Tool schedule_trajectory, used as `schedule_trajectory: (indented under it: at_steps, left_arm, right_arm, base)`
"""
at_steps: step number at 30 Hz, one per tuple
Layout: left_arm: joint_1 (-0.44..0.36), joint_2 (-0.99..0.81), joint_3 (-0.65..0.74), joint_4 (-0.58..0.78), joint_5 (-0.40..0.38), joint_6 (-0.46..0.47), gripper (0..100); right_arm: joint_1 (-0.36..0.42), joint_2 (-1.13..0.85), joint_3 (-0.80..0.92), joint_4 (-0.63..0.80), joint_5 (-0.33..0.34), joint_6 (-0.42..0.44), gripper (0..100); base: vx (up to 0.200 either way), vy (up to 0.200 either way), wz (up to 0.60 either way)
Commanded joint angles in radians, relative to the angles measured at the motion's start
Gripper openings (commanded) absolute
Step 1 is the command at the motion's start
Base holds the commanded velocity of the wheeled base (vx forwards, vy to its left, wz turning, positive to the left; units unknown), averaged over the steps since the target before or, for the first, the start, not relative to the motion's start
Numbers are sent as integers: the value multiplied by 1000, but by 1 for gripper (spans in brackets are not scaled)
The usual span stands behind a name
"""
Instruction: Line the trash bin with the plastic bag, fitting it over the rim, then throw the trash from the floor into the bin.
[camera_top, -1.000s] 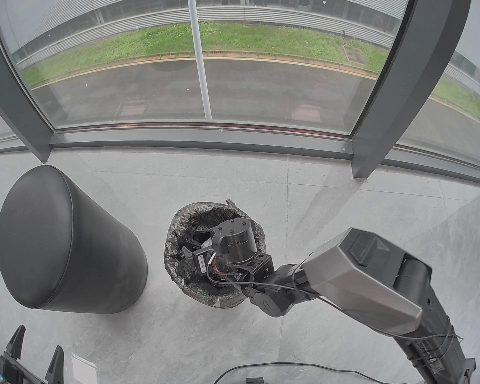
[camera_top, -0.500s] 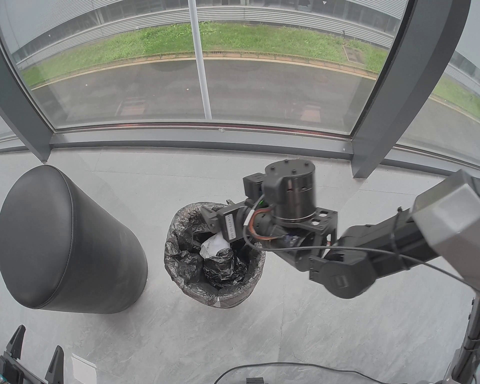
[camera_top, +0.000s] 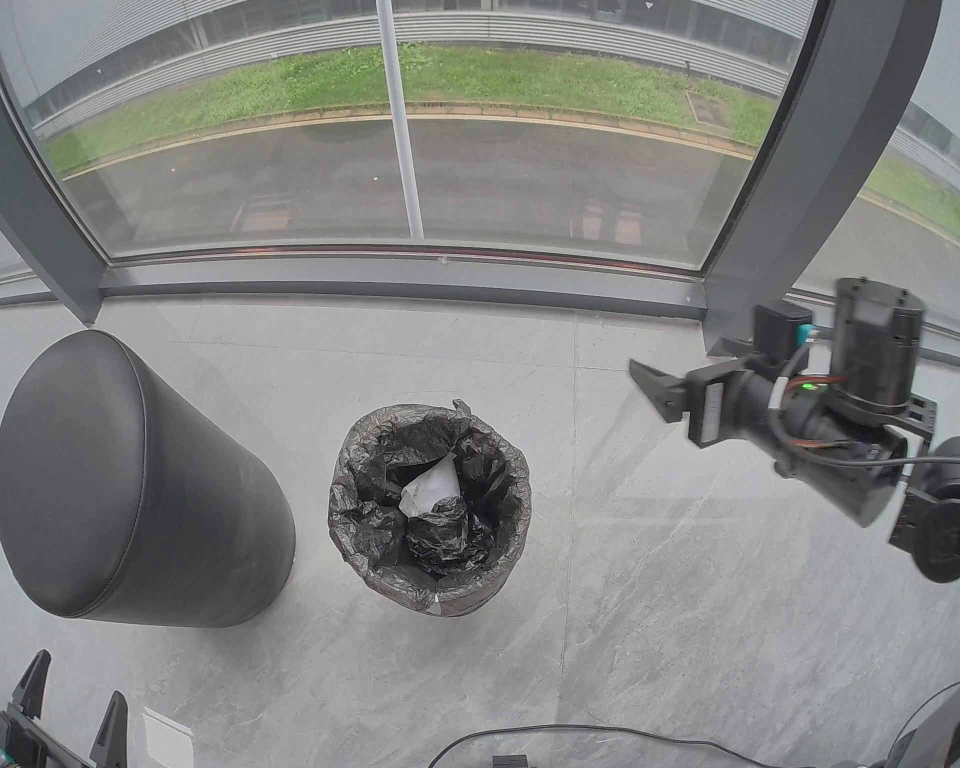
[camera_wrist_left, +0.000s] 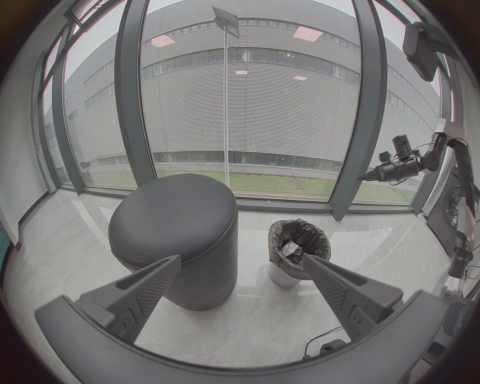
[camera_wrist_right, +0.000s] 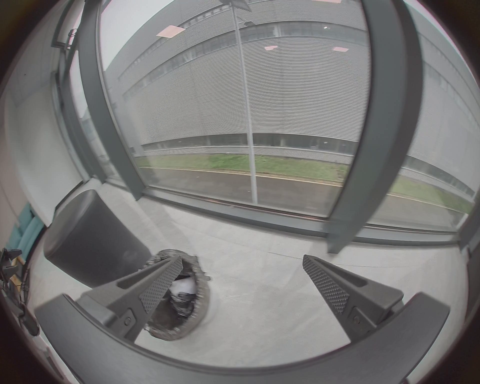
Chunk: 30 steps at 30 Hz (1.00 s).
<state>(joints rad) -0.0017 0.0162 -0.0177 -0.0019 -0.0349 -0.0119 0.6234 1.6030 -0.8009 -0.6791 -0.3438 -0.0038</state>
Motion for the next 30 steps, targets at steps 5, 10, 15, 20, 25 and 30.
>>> schedule_trajectory:
  at_steps: [5, 10, 15, 20, 25, 30]
  left_arm:
    - [0, -15, 18, 0, 0, 0, 100]
    - [0, -16, 18, 0, 0, 0, 100]
    - [0, -15, 18, -1, 0, 0, 100]
    - [0, -16, 18, 0, 0, 0, 100]
    - [0, -15, 18, -1, 0, 0, 100]
    - [0, -15, 18, -1, 0, 0, 100]
  right_arm:
    - [-274, -575, 413, 12, -4, -45, 100]
    - [-284, -848, 572, 53, -20, -131, 100]
    - [-364, -1140, 581, 334, -20, -156, 100]
    - [-461, -1362, 477, 645, -15, -150, 100]
    - [-467, -1480, 439, 774, -17, -148, 100]
    - [-531, -1506, 451, 790, -18, -114, 100]
  base:
    - [0, 0, 0]
    - [0, 0, 0]
    - [0, 0, 0]
    - [0, 0, 0]
    - [0, 0, 0]
    - [0, 0, 0]
